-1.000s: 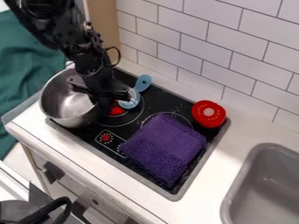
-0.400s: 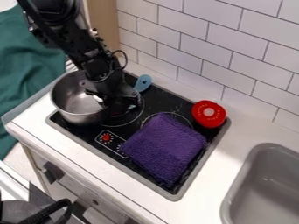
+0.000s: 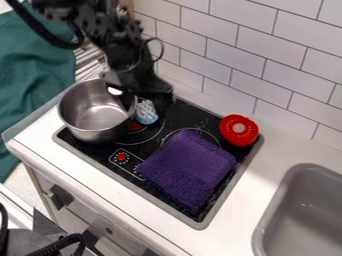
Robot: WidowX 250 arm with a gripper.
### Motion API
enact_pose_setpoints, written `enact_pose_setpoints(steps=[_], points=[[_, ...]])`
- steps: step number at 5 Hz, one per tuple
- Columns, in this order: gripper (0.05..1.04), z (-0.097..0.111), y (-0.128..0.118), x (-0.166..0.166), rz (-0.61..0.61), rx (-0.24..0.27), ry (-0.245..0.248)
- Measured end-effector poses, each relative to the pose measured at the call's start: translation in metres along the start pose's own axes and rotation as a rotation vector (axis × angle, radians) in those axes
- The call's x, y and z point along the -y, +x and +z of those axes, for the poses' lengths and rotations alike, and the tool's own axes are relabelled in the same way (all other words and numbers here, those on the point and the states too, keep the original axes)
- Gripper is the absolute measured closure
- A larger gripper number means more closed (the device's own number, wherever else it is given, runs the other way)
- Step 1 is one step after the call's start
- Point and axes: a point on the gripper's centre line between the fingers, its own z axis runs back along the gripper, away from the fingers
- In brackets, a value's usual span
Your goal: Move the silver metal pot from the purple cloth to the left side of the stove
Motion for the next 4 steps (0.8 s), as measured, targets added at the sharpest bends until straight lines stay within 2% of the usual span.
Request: enact_pose_setpoints(steps=[2, 3, 4], points=[[0.078, 0.015, 0.003, 0.030, -0.120, -0.109, -0.017], [0.078, 0.018, 0.002, 0.051, -0.133, -0.163, -0.053], [0.078, 0.013, -0.003, 0.068, -0.134, -0.187, -0.101]])
